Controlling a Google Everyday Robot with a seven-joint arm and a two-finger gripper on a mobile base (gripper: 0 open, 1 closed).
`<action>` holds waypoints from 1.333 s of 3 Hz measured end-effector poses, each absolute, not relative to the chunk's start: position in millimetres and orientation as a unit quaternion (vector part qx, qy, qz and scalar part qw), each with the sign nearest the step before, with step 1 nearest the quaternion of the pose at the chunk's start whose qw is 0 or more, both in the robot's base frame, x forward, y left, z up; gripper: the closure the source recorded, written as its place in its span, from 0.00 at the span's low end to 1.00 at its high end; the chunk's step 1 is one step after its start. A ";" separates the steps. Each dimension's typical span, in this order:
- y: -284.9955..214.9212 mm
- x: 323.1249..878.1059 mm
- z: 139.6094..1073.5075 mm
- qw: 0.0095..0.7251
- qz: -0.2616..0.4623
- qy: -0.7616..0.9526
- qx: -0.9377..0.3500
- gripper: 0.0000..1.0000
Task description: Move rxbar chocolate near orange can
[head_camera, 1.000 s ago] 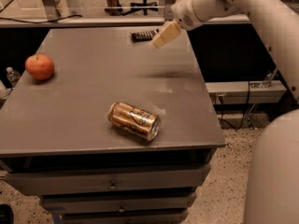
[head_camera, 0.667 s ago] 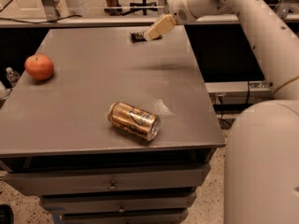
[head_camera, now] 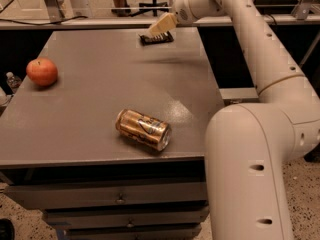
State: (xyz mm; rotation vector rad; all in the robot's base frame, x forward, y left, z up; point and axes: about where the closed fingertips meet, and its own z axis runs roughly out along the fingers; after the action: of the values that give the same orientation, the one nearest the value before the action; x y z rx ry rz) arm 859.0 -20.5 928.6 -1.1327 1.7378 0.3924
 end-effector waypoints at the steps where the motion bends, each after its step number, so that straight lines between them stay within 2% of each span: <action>1: -24.0 870.2 900.5 0.456 0.140 0.747 -0.464 0.00; 3: -43.9 875.0 859.0 0.399 0.116 0.789 -0.452 0.00; 4: -48.0 879.3 850.8 0.402 0.135 0.796 -0.431 0.00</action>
Offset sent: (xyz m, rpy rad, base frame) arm 0.0326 -0.0427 -0.0666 -0.2211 0.2007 -0.1435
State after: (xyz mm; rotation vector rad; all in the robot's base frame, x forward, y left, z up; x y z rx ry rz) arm 879.3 -48.0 850.8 -1.0901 2.0120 0.3424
